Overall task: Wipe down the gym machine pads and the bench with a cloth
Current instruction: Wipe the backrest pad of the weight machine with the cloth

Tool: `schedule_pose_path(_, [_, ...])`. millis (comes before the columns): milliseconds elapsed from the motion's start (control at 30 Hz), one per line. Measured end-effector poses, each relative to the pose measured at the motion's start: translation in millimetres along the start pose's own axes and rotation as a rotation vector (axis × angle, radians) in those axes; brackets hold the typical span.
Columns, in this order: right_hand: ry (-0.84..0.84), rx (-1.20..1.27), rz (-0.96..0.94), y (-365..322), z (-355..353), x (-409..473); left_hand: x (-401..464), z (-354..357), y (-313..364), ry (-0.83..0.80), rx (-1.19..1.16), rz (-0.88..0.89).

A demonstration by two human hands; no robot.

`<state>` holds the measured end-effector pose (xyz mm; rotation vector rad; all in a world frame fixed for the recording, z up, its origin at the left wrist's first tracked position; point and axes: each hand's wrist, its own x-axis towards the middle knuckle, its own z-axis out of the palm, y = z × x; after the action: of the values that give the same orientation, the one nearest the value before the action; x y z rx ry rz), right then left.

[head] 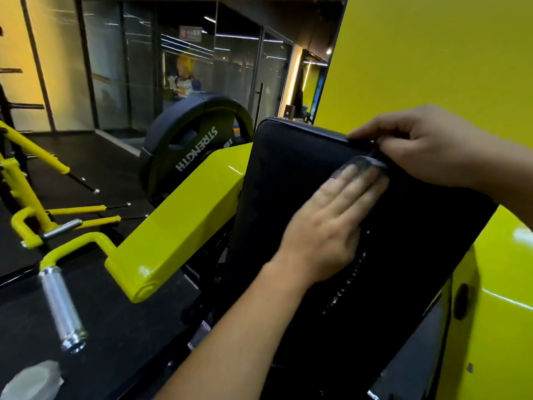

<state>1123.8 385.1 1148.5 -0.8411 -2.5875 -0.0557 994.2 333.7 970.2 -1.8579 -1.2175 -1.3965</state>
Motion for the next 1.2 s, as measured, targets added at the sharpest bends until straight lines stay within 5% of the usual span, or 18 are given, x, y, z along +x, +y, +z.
schedule_pose_path(133, [-0.055,0.171,0.06,0.2,-1.9,1.9,16.3,-36.7,-64.0,0.093,0.014,-0.494])
schedule_pose_path(200, [-0.071,0.26,0.105,0.4,-4.4,3.0,21.1,-25.4,-45.1,0.134,-0.064,-0.571])
schedule_pose_path(500, [-0.054,0.295,0.093,4.7,-4.4,4.5,-10.6,61.2,98.8,0.084,-0.12,-0.103])
schedule_pose_path(700, [-0.026,0.229,0.067,1.1,-2.9,-1.2,-16.7,54.8,92.2,-0.053,-0.044,0.103])
schedule_pose_path(767, [-0.01,0.216,0.061,0.3,-2.7,-2.5,-16.8,42.9,65.4,-0.05,-0.027,0.067])
schedule_pose_path(967, [-0.047,0.228,0.073,-1.1,-1.0,-0.8,-44.2,6.9,-25.2,0.127,-0.076,-0.511])
schedule_pose_path(1200, [-0.036,0.221,0.073,1.2,-2.7,-0.1,-48.4,49.4,62.1,0.046,-0.158,-0.279])
